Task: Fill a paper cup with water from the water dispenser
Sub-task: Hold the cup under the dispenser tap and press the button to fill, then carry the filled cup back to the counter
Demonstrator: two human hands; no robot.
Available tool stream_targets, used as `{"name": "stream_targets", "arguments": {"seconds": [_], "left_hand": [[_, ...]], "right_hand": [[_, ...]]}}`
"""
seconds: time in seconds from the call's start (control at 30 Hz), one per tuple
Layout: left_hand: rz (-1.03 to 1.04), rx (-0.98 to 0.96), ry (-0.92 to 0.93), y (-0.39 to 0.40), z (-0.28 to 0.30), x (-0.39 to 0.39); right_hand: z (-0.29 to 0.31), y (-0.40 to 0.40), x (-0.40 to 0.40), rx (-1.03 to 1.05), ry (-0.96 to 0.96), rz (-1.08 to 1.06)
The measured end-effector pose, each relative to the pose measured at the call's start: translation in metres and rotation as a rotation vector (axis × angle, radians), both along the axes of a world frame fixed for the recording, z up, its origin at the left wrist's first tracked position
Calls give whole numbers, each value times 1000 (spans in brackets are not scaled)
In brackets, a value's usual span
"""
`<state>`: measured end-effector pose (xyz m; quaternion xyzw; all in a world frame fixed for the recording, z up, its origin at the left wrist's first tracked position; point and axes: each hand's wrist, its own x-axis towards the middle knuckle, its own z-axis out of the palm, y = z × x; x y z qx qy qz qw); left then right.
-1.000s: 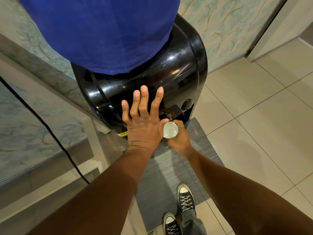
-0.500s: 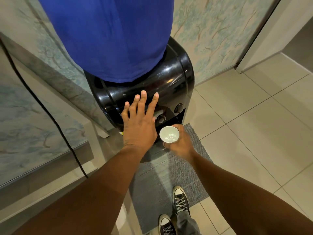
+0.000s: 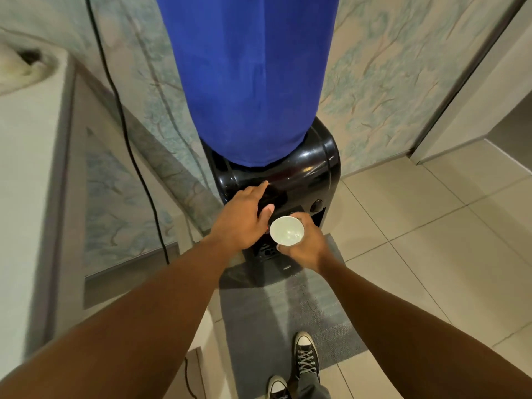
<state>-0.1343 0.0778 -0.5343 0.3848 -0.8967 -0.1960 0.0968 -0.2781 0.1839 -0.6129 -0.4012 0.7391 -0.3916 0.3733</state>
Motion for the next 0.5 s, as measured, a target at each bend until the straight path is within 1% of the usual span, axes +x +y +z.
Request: {"name": "stream_targets", "arguments": {"seconds": [0.2, 0.3, 0.5], "left_hand": [[162, 83, 81, 6, 28, 31], [210, 115, 73, 8, 42, 43], [267, 262, 166, 13, 74, 60]], "right_hand": [[43, -12, 21, -100, 2, 69], [64, -20, 33, -126, -16, 85], [108, -41, 52, -184, -59, 114]]}}
